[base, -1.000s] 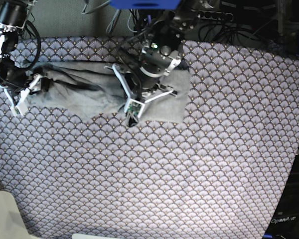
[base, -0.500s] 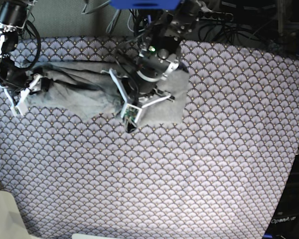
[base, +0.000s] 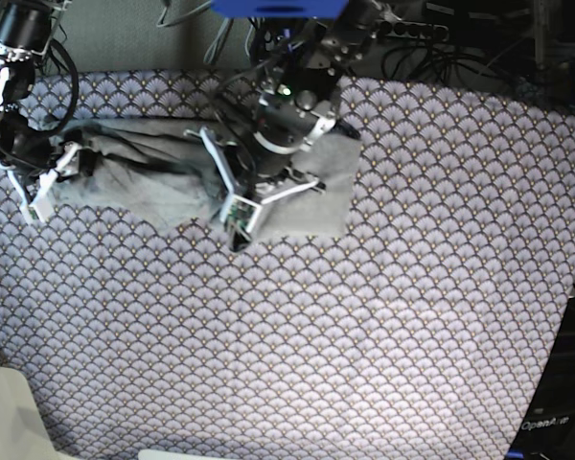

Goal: Fold the T-shirt properly
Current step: 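Lay the folded end onto the strip and open the left gripper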

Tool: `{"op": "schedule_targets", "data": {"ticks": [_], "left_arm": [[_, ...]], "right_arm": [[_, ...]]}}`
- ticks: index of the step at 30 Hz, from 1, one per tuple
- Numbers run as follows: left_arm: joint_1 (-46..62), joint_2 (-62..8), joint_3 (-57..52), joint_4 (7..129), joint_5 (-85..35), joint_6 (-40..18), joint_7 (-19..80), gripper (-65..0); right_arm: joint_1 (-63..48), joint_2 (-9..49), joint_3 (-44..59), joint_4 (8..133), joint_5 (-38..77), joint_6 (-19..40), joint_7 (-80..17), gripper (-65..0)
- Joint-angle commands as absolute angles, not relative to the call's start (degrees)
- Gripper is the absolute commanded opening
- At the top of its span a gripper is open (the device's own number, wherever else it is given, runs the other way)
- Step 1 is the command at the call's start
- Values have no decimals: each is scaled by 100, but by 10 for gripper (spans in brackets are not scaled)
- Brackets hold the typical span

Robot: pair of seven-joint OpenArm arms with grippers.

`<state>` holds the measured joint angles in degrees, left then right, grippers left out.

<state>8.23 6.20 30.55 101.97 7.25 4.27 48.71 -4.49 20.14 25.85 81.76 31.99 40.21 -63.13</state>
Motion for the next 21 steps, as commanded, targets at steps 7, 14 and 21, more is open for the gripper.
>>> {"op": "schedule_targets", "data": {"ticks": [7, 14, 21], "left_arm": [[796, 690, 3125, 10308, 690, 391, 4743, -402], [804, 611, 3134, 10352, 690, 382, 4734, -206], [822, 374, 2923, 10695, 690, 382, 4725, -205]], "right_arm": [[-400, 2105, 2607, 8268, 3301, 4000, -6255, -285], [-409, 2105, 2607, 8268, 3301, 4000, -6255, -285], [-391, 2202, 2633, 8303, 3301, 4000, -6290, -285]]}}
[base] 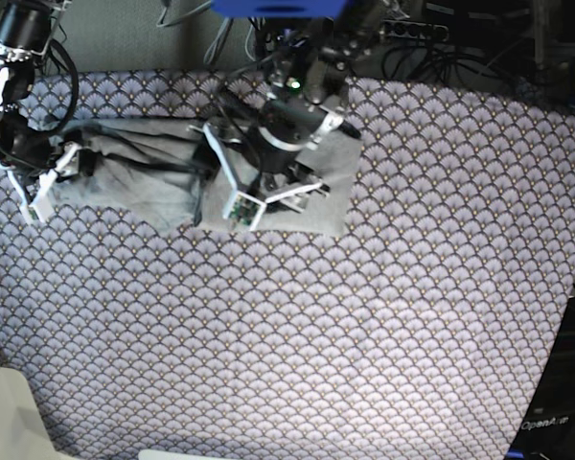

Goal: Fold the T-shirt properly
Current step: 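Lay the folded end onto the strip and open the left gripper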

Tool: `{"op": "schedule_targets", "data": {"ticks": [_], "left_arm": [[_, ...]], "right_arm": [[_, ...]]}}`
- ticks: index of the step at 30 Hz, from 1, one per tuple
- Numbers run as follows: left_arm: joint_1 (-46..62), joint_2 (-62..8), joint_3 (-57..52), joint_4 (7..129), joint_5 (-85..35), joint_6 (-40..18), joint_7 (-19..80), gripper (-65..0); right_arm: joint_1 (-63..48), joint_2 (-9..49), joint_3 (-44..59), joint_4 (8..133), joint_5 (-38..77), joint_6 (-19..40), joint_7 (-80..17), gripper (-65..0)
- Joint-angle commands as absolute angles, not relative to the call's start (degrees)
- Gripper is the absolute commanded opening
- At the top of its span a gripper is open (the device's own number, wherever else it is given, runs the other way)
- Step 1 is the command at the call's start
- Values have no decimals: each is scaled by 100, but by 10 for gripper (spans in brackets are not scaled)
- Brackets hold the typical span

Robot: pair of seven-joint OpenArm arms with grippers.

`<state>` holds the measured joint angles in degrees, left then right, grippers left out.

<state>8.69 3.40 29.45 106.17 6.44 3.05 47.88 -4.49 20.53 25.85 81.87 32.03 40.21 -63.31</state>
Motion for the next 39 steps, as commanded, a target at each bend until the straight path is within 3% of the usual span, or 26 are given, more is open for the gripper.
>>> {"op": "schedule_targets", "data": {"ticks": [1, 9, 20, 31, 39], "left_arm": [[822, 330, 2826, 10712, 690, 382, 4725, -205], [963, 119, 1886, 10088, 681, 365, 4602, -205], [1042, 48, 1859, 9560, 681, 365, 4127, -205], [1024, 22, 1859, 9613, 681, 365, 4127, -205], [1015, 13, 1851, 9613, 681, 365, 4127, -205]], "right_arm": [[-391, 2281, 2633, 8303, 3310, 4000, -6299, -285], [-382, 2492, 2668, 8382, 3336, 4000, -6440, -281], [-382, 2484, 3398, 8804, 3310, 4000, -6659, -281], [-391, 2457, 3477, 7829, 3327, 4000, -6290, -281], [-400, 2105, 3468, 7723, 3310, 4000, -6281, -281]]}}
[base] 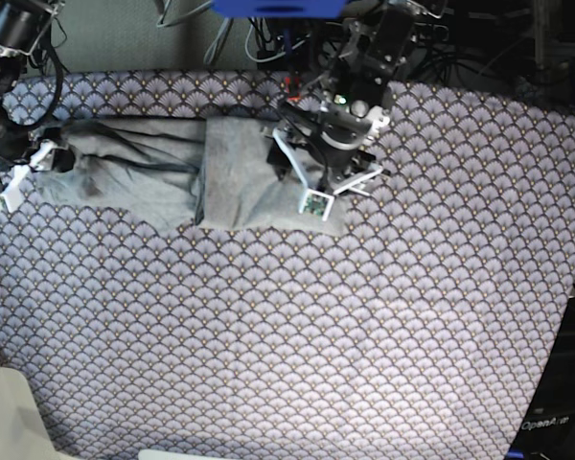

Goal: Fold the T-shirt properly
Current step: 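Lay the folded end onto the strip and open the left gripper, then lift the strip end with the right gripper and fold it onto the stack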

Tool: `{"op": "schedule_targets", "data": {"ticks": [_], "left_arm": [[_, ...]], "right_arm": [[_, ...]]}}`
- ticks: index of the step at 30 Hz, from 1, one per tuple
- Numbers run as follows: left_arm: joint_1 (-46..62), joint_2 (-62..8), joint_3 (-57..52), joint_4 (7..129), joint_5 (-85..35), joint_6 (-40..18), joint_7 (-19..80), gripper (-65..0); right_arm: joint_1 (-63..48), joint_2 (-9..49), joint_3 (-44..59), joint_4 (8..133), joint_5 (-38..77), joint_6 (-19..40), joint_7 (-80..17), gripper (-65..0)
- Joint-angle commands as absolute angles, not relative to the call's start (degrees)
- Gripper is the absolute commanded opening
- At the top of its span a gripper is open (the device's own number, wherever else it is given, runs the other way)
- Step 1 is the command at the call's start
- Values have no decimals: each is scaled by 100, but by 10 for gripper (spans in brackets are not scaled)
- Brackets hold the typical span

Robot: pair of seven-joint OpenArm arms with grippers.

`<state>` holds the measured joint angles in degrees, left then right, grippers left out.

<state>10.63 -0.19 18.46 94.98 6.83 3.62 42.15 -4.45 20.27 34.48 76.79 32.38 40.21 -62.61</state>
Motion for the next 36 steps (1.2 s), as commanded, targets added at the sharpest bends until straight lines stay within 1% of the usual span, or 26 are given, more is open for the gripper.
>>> {"op": "schedule_targets", "data": {"ticks": [1, 6, 8, 10, 12, 15, 16, 20, 23, 27, 32, 36], "left_arm": [[1015, 13, 1851, 9622, 681, 365, 4127, -205], [1007, 31, 1851, 9807, 681, 365, 4127, -205], [1007, 31, 1851, 9991, 681, 365, 4154, -205], [1007, 31, 1842, 10176, 681, 365, 4154, -205], [1007, 31, 1833, 10308, 681, 374, 4163, -205], [1033, 48, 1560, 10466, 681, 374, 4180, -205], [1051, 48, 1446, 10501, 681, 374, 4180, -205], [1209, 4, 910, 10536, 681, 374, 4171, -205], [1402, -4, 453, 10651, 681, 365, 4145, -205], [1569, -13, 4, 10651, 681, 365, 4136, -205], [1701, -13, -347, 10651, 681, 365, 4127, -205], [1815, -13, -567, 10642, 681, 365, 4127, -205]], "right_arm": [[-418, 2053, 3459, 7723, 3310, 4000, -6281, -281], [-418, 1930, 3459, 7723, 3310, 4000, -6281, -285], [-400, 1930, 3459, 7723, 3310, 4000, -6281, -302], [-391, 1930, 3459, 7732, 3310, 4000, -6281, -364], [-391, 1938, 3459, 7732, 3310, 4000, -6290, -453], [-391, 1947, 3459, 7732, 3310, 4000, -6334, -610], [-391, 1956, 3459, 7732, 3310, 4000, -6334, -650], [-426, 1991, 3459, 7881, 3310, 4000, -6334, -650], [-462, 2026, 3451, 8418, 3310, 4000, -6413, -650], [-453, 2009, 3451, 9235, 3310, 4000, -6862, -650], [-400, 1710, 3451, 10220, 3319, 4000, -7459, -650], [-391, 1253, 3398, 11090, 3319, 4000, -8000, -650]]}}
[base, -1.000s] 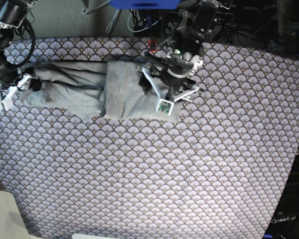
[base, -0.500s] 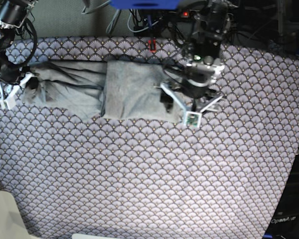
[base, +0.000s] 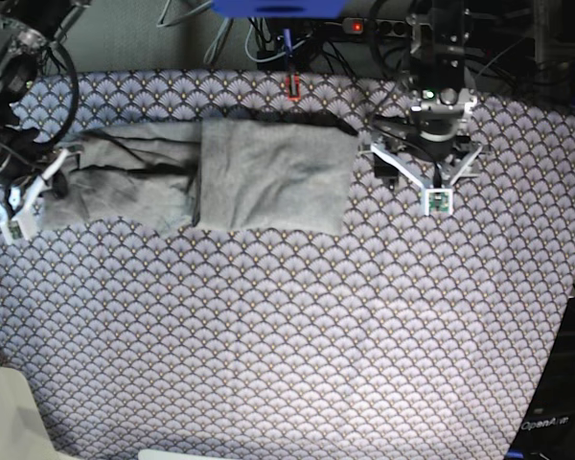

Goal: Fold the T-shirt properly
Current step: 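Lift the strip end with the right gripper and fold it onto the stack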

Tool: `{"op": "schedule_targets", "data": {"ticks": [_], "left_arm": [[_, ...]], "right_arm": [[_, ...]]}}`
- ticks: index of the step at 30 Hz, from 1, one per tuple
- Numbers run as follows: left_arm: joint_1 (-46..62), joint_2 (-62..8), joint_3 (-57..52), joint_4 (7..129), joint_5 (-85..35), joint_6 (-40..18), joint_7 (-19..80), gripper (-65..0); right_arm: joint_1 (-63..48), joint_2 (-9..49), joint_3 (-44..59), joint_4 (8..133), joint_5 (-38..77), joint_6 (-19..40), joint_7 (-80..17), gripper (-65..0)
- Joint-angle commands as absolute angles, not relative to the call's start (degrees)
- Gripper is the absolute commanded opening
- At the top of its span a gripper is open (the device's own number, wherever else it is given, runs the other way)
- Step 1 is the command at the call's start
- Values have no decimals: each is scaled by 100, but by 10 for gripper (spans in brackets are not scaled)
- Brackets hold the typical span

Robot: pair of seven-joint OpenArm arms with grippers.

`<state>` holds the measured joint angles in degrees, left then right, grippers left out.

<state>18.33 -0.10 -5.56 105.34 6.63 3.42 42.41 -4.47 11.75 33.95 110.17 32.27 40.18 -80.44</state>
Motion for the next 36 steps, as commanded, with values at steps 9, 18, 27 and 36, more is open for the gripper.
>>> {"op": "schedule_targets", "data": {"ticks": [9, 18, 27, 36], "left_arm": [[1833, -13, -1086, 10642, 681, 365, 4127, -205], [1763, 48, -2220, 10571, 681, -1024, 4127, -205], [1499, -4, -3099, 9938, 699, -1341, 4127, -205], [1534, -4, -3160, 9868, 699, -1341, 4127, -205]], "right_arm": [[-215, 365, 2607, 11213, 3327, 4000, -8000, -650], [-215, -277, 1763, 11231, 3327, 4000, -8000, -650], [-215, -743, 910, 11231, 3327, 4000, -8000, -650], [66, -900, 48, 11187, 3327, 4000, -8000, -650]]}}
